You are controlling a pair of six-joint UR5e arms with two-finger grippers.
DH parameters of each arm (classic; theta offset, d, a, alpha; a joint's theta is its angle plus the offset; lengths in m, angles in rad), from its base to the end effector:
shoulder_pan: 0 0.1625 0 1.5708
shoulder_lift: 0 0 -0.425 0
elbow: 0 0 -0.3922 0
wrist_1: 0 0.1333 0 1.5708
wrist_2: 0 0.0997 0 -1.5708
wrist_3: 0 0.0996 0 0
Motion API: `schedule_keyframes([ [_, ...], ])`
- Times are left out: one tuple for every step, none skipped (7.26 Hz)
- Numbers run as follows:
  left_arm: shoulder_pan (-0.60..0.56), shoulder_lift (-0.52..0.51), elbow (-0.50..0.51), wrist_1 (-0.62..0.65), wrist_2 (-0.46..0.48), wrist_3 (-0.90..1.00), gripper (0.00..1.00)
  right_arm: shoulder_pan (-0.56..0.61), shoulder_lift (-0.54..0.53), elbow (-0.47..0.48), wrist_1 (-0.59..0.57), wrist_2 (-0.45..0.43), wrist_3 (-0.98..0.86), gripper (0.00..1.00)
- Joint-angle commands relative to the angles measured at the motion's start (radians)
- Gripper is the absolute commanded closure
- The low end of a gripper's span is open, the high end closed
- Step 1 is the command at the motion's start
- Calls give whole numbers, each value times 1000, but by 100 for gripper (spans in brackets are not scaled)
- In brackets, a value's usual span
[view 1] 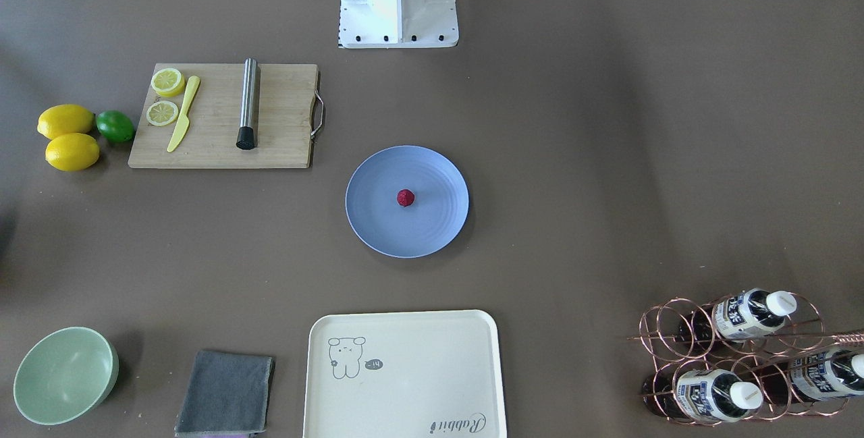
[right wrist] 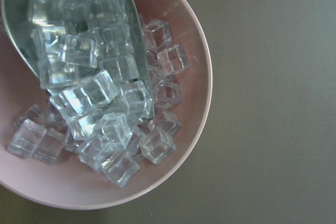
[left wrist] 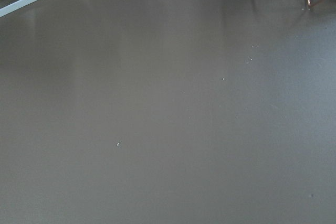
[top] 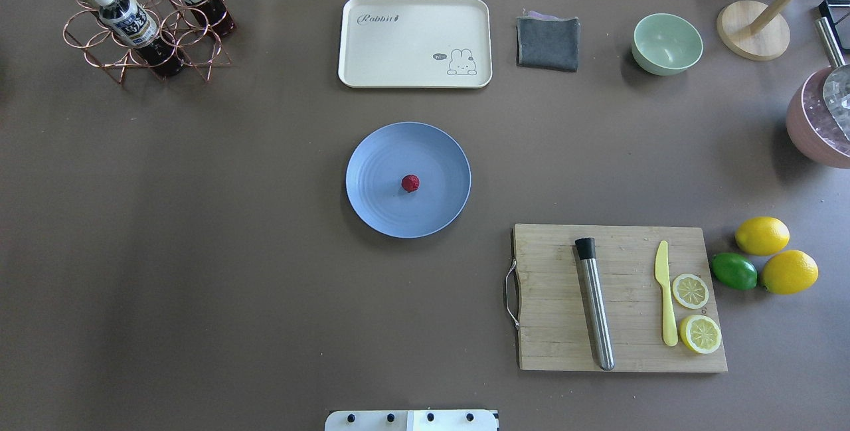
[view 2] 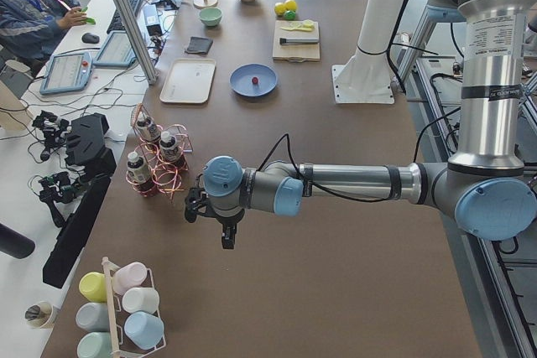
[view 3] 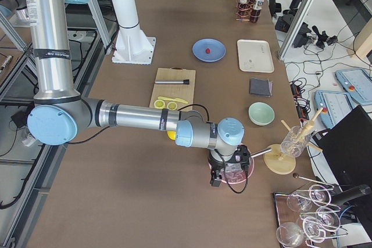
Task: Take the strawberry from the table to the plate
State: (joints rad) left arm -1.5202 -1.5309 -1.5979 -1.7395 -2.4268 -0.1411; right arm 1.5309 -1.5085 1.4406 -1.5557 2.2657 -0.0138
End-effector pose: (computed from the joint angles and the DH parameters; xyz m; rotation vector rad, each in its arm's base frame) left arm -0.0335 -0.4862 0.6412 0.0638 0.8641 -0.0180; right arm 0.0490 -0.5156 0.6949 -0.0597 -0.6940 -0.0332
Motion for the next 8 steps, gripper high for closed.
schedule_keyframes([
  [0,3,1,0,-1,0,1,0,1,1,0,3,0,0],
  [0,5,1,0,-1,0,1,0,-1,0,0,11,-1,0],
  [0,6,1,0,-1,0,1,0,-1,1,0,14,-2,0],
  [0,6,1,0,-1,0,1,0,-1,1,0,14,-2,0],
  [-2,6,0,0,-1,0,1,0,-1,3,0,15,-3,0],
  [0,8,0,0,-1,0,1,0,-1,6,0,15,-2,0],
  [-2,9,0,0,-1,0,1,-2,-1,6,0,15,-2,0],
  [-2,8,0,0,0,0,1,-2,-1,6,-1,15,-3,0],
])
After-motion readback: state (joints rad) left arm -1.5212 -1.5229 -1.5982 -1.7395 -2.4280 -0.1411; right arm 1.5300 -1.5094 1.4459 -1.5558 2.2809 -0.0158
